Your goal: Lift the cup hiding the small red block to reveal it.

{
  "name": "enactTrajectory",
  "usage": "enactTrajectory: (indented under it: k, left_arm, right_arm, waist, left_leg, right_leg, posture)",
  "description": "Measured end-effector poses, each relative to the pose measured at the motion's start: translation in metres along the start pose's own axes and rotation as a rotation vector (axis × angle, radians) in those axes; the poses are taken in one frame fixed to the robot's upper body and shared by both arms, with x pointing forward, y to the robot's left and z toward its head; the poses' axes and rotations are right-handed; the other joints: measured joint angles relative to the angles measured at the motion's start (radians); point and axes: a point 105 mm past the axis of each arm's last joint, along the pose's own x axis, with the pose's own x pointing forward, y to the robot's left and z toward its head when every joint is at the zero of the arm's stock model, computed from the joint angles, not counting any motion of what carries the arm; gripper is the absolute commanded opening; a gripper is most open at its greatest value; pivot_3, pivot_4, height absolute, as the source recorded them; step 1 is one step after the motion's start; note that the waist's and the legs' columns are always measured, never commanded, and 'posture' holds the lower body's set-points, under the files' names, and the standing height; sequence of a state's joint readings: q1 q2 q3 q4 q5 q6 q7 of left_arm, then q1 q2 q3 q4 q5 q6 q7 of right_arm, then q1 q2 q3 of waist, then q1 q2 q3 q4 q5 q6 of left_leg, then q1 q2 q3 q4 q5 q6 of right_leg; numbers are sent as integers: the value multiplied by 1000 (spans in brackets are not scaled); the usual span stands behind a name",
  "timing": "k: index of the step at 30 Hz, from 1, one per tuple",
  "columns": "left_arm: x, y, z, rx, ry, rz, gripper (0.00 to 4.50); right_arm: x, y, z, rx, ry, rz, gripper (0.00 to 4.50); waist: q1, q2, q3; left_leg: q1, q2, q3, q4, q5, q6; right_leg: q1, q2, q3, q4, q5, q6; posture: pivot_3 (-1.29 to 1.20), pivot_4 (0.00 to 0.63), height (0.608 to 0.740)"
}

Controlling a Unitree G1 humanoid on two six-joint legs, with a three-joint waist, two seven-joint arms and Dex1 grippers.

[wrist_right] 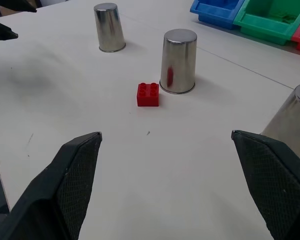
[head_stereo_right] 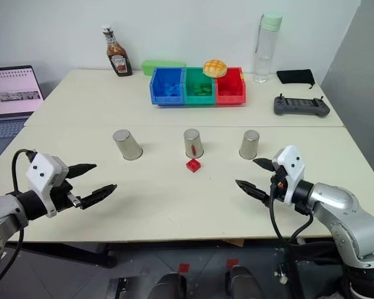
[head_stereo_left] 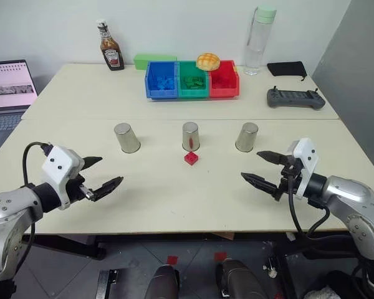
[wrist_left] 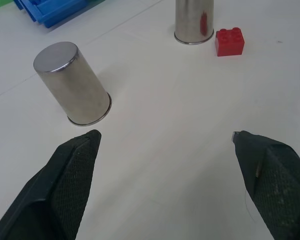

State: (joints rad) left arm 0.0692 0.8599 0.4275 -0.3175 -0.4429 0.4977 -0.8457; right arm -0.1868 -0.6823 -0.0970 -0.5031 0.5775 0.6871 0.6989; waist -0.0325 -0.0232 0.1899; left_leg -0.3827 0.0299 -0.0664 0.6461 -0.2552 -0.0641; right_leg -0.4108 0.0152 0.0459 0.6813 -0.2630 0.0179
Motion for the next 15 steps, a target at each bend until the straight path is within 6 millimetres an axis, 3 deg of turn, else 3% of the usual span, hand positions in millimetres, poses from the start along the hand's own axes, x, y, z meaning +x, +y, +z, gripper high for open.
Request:
enactTrajectory:
  k: [15]
  left_arm:
    - [-4, -2, 0, 22, 14, 2, 4500]
  right_arm:
    - [-2, 6, -2, 14, 15, 50, 4416]
  waist:
    - [0, 0, 0]
  left_leg:
    - [0, 0, 0, 0, 0, 0]
  right_leg:
    - [0, 0, 0, 0, 0, 0]
  posture:
    - [0, 150, 740]
